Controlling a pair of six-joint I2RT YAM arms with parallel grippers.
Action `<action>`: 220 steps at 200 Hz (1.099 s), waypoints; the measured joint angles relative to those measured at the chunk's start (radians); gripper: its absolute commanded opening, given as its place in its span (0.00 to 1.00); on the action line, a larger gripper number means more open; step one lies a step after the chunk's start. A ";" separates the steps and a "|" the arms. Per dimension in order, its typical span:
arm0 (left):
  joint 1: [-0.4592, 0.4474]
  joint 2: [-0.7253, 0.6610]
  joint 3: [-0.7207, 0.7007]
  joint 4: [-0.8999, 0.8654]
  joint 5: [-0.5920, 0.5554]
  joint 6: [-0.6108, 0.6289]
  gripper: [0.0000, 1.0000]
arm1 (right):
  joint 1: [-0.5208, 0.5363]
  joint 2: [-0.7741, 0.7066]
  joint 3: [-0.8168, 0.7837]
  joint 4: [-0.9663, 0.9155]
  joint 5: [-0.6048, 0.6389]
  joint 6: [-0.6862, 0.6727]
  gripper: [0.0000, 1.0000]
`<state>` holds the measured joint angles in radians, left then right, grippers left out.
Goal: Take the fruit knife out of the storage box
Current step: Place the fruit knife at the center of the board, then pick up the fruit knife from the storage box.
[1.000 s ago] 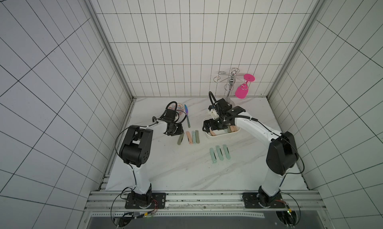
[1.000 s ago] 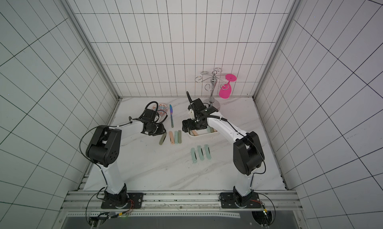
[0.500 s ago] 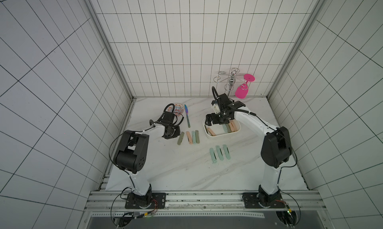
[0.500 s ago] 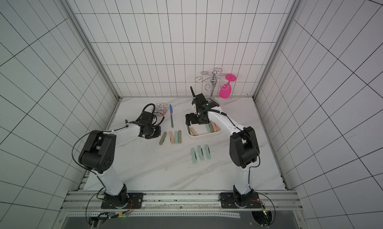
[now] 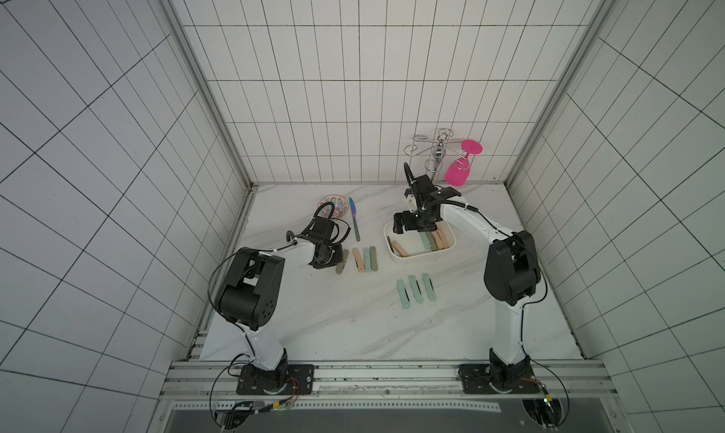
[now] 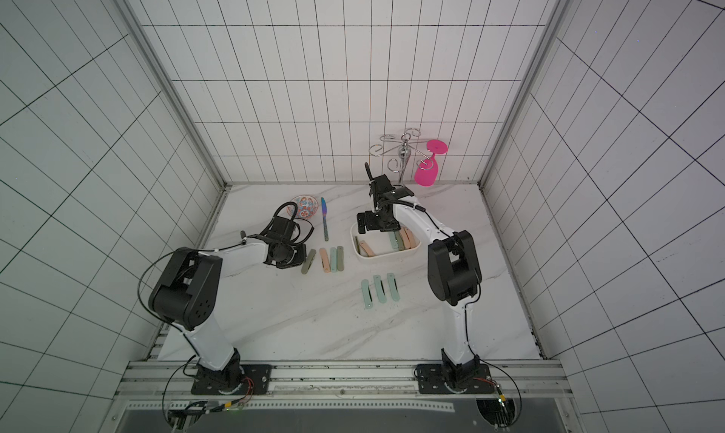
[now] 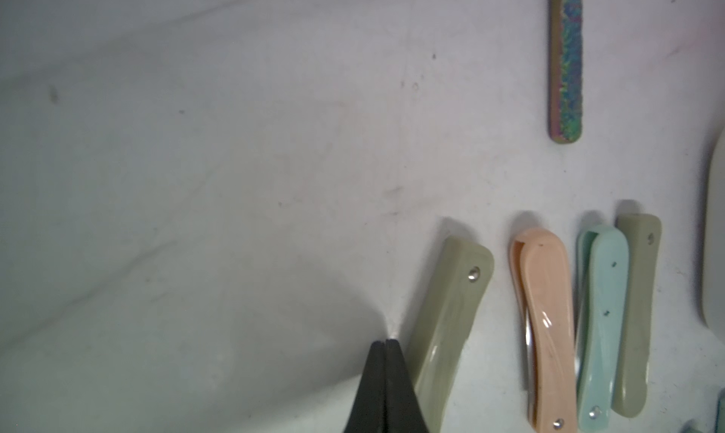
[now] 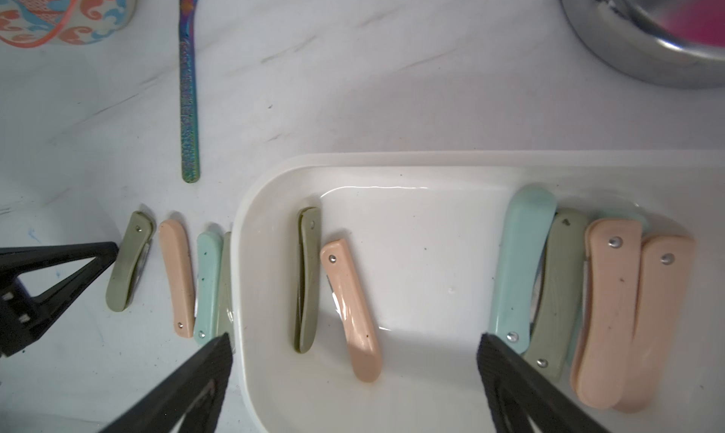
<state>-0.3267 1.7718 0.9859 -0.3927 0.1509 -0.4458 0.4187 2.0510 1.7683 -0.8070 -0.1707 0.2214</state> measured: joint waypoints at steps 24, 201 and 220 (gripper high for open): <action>-0.026 -0.005 -0.011 0.014 0.008 -0.003 0.01 | -0.014 0.035 0.005 -0.011 0.028 -0.002 0.98; -0.005 -0.178 -0.002 0.018 0.034 0.014 0.37 | -0.082 0.052 -0.035 0.007 0.194 -0.029 0.68; -0.002 -0.181 0.009 0.024 0.053 0.012 0.37 | -0.085 0.054 -0.053 0.018 0.200 -0.027 0.67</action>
<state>-0.3283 1.5909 0.9951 -0.3691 0.2035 -0.4335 0.3336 2.1048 1.7153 -0.7891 0.0296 0.1940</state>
